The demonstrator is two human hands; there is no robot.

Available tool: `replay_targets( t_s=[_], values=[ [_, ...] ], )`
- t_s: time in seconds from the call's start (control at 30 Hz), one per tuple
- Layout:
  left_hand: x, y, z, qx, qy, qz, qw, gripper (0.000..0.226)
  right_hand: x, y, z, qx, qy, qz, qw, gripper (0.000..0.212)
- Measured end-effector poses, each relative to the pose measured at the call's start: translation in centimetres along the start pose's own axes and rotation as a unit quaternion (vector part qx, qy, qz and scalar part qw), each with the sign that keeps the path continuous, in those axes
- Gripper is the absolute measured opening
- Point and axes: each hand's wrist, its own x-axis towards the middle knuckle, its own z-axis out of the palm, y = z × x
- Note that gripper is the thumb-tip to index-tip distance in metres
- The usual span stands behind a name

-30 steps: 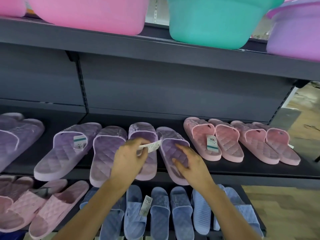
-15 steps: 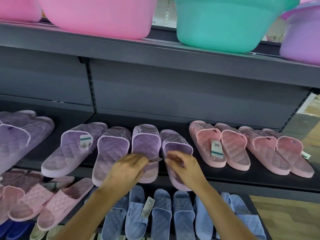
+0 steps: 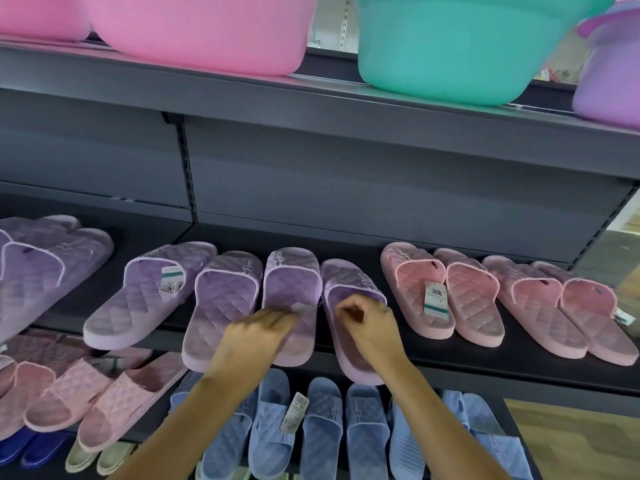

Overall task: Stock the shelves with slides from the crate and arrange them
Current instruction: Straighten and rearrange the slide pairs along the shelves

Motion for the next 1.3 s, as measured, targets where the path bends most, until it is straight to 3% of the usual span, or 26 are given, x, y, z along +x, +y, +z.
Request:
replay_targets(
  t_s=[0.07, 0.13, 0.17, 0.2, 0.27, 0.37, 0.47, 0.57, 0.63, 0.7, 0.8, 0.93, 1.07, 1.13, 1.2, 1.3],
  values=[
    [0.1, 0.1, 0.8, 0.026, -0.038, 0.007, 0.999, 0.045, -0.2, 0.5, -0.4, 0.003, -0.007, -0.013, 1.0, 0.008],
    [0.6, 0.0, 0.7, 0.039, -0.055, 0.015, 0.998, 0.013, -0.5, 1.4, -0.9, -0.038, -0.006, -0.03, 0.999, 0.016],
    [0.8, 0.0, 0.6, 0.032, -0.06, 0.013, 0.998, 0.011, -0.7, 1.7, -1.3, -0.064, -0.008, -0.04, 0.997, 0.024],
    [1.1, -0.2, 0.7, 0.017, -0.059, 0.017, 0.998, 0.025, -0.8, 2.1, -1.6, -0.084, -0.018, -0.048, 0.995, 0.035],
    [1.9, -0.3, 0.5, -0.009, -0.064, 0.017, 0.998, 0.03, -1.0, 2.6, -1.8, -0.107, -0.055, -0.067, 0.99, 0.053],
    [3.3, -0.9, 1.6, -0.026, -0.08, 0.008, 0.996, 0.017, -1.3, 3.0, -1.4, -0.128, -0.086, -0.099, 0.983, 0.062],
    [3.7, -0.4, 2.6, 0.003, -0.141, -0.016, 0.99, 0.037, -1.8, 3.5, -0.8, -0.141, -0.09, -0.111, 0.98, 0.073],
    [3.5, 0.2, 3.2, 0.054, -0.15, -0.034, 0.987, 0.047, -1.9, 3.6, -0.1, -0.166, -0.032, -0.116, 0.979, 0.063],
    [3.6, 0.2, 3.5, 0.016, -0.158, -0.052, 0.986, 0.052, -1.8, 3.7, 0.3, -0.183, 0.024, -0.13, 0.974, 0.052],
    [4.1, 0.3, 3.8, -0.053, -0.169, -0.092, 0.98, 0.072, -1.6, 3.7, 0.5, -0.198, 0.05, -0.136, 0.969, 0.046],
    [4.7, 0.2, 4.7, -0.063, -0.197, -0.133, 0.969, 0.097, -1.2, 3.4, 0.7, -0.217, 0.067, -0.118, 0.967, 0.043],
    [6.1, 0.3, 5.8, -0.088, -0.202, -0.151, 0.964, 0.092, 0.6, 3.8, 1.2, -0.202, 0.071, -0.103, 0.972, 0.043],
    [7.9, -0.1, 7.3, -0.115, -0.184, -0.156, 0.964, 0.045, 2.3, 4.0, 1.5, -0.198, 0.059, -0.096, 0.974, 0.044],
    [8.6, -0.5, 7.9, -0.116, -0.171, -0.15, 0.967, 0.052, 3.1, 4.1, 1.7, -0.19, 0.064, -0.09, 0.976, 0.043],
    [9.4, -0.9, 8.3, -0.111, -0.165, -0.143, 0.97, 0.076, 3.9, 4.3, 2.0, -0.178, 0.076, -0.081, 0.978, 0.044],
    [10.7, -1.5, 9.3, -0.116, -0.156, -0.139, 0.971, 0.082, 4.9, 4.6, 2.3, -0.169, 0.086, -0.071, 0.979, 0.045]
  ],
)
